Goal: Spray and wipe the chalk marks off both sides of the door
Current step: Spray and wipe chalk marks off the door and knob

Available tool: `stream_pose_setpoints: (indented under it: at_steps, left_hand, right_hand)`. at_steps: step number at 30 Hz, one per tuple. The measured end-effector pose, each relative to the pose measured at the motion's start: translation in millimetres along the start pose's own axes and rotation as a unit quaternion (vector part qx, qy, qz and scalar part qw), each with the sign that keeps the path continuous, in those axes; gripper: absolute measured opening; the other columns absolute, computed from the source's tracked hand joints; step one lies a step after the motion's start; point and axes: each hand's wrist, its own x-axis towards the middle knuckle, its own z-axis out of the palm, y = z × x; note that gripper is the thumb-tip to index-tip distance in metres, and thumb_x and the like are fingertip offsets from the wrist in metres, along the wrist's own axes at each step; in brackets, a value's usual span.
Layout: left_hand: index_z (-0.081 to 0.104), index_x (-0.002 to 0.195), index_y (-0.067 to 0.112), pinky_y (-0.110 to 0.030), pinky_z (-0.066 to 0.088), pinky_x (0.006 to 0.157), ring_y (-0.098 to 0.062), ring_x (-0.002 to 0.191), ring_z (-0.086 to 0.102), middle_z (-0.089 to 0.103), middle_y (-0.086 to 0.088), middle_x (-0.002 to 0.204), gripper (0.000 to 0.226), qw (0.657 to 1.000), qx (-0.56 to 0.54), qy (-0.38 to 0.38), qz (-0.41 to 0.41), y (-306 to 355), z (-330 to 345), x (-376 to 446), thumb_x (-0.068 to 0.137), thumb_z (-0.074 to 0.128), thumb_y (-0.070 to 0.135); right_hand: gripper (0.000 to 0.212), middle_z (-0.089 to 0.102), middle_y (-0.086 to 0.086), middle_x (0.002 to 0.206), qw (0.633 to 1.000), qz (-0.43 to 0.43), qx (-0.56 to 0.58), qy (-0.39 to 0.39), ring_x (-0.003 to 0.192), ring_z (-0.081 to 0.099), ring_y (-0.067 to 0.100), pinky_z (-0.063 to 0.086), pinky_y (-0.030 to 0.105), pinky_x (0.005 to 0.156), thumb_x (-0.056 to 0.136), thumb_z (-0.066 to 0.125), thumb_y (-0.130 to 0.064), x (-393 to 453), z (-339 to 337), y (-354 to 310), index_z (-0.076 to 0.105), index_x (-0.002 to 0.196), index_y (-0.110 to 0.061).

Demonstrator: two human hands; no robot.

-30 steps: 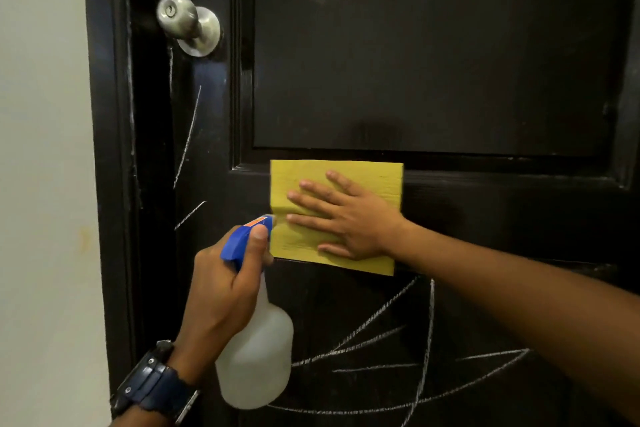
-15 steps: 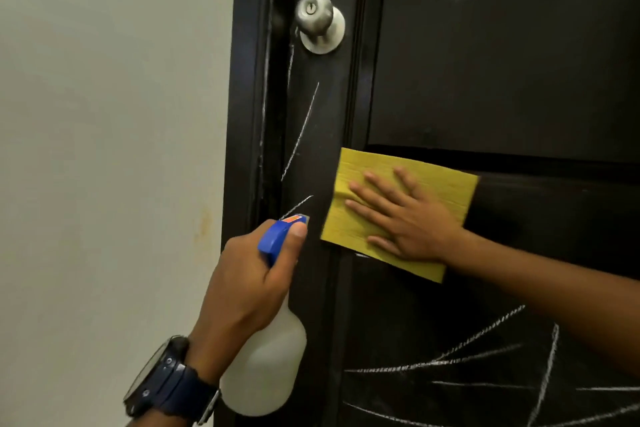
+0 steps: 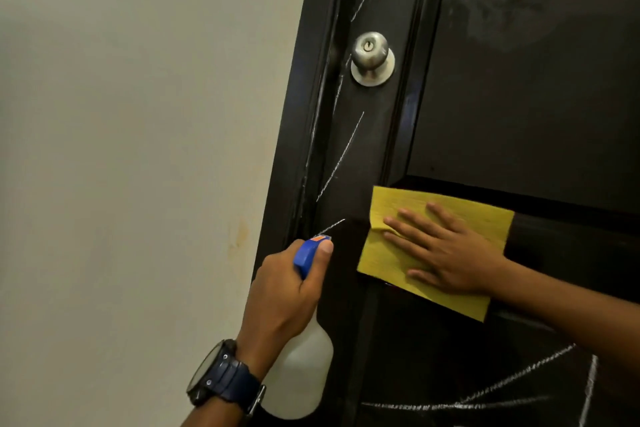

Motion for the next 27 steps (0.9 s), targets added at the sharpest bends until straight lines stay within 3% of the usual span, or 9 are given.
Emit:
stream_pose_setpoints:
  at_steps: [4, 7, 14, 17, 20, 24, 27]
  left_hand:
    - [0.066, 0.084, 0.017, -0.032, 0.048, 0.060, -0.020, 0.060, 0.059, 0.062, -0.004, 0.063, 0.063, 1.000, -0.003, 0.018, 0.008, -6.9, 4.1, 8.2, 0.089, 0.034, 0.071]
    - [0.066, 0.084, 0.017, -0.028, 0.048, 0.057, -0.019, 0.058, 0.058, 0.062, -0.002, 0.062, 0.064, 1.000, -0.005, 0.023, 0.003, -10.3, 10.2, 6.9, 0.088, 0.033, 0.072]
    - [0.067, 0.090, 0.016, -0.035, 0.049, 0.058, -0.020, 0.060, 0.061, 0.063, -0.004, 0.064, 0.070, 1.000, 0.006, 0.023, 0.010, -11.0, 20.4, 7.8, 0.087, 0.032, 0.076]
    - [0.067, 0.086, 0.016, -0.038, 0.048, 0.059, -0.020, 0.060, 0.060, 0.062, -0.004, 0.064, 0.070, 0.999, 0.010, 0.034, 0.011, -10.3, 19.3, 8.6, 0.087, 0.032, 0.077]
    - [0.063, 0.081, 0.019, -0.028, 0.047, 0.051, -0.015, 0.055, 0.057, 0.059, 0.001, 0.060, 0.060, 0.999, 0.013, 0.035, 0.010, -9.2, 19.2, 7.2, 0.089, 0.035, 0.072]
    - [0.067, 0.091, 0.019, -0.019, 0.044, 0.049, -0.011, 0.055, 0.057, 0.058, 0.005, 0.060, 0.058, 0.999, 0.011, 0.037, 0.007, -7.0, 18.2, 5.8, 0.091, 0.038, 0.070]
    - [0.065, 0.087, 0.016, -0.014, 0.041, 0.050, -0.006, 0.053, 0.054, 0.053, 0.009, 0.056, 0.056, 0.999, 0.013, 0.046, 0.011, -1.5, 16.6, 5.3, 0.091, 0.040, 0.066]
  right_hand:
    - [0.078, 0.018, 0.007, 0.166, 0.998, 0.055, -0.021, 0.034, 0.153, 0.014, 0.029, 0.006, 0.058, 0.122, 0.099, 0.015, -0.065, 96.9, -22.1, 35.8, 0.018, 0.160, -0.017]
    - [0.083, 0.012, 0.008, 0.168, 0.994, 0.103, -0.017, 0.032, 0.155, 0.009, 0.028, 0.000, 0.057, 0.123, 0.096, 0.009, -0.067, 159.7, -46.0, 63.5, 0.012, 0.161, -0.016]
    - [0.084, 0.010, 0.017, 0.167, 0.980, 0.179, 0.016, 0.088, 0.155, 0.003, 0.032, 0.003, 0.056, 0.124, 0.098, 0.013, -0.062, 168.0, -27.2, 20.0, 0.013, 0.159, -0.005]
    - [0.083, 0.006, 0.023, 0.165, 0.984, 0.147, 0.037, 0.090, 0.154, -0.001, 0.036, 0.004, 0.057, 0.123, 0.098, 0.011, -0.058, 152.0, -2.9, -42.2, 0.012, 0.158, -0.001]
    - [0.078, 0.018, 0.024, 0.163, 0.983, 0.133, 0.065, 0.107, 0.153, 0.009, 0.039, 0.006, 0.055, 0.123, 0.098, 0.013, -0.050, 134.4, 17.7, -94.3, 0.028, 0.155, 0.000]
    - [0.077, 0.016, 0.024, 0.164, 0.997, 0.051, 0.036, 0.051, 0.153, -0.002, 0.040, -0.005, 0.054, 0.124, 0.100, 0.014, -0.054, 112.5, 28.5, -117.3, 0.023, 0.157, -0.003]
    - [0.077, 0.036, 0.021, 0.157, 0.999, -0.006, 0.028, 0.046, 0.150, 0.009, 0.035, 0.006, 0.052, 0.125, 0.099, 0.029, -0.060, 101.9, 27.2, -112.3, 0.036, 0.153, -0.005]
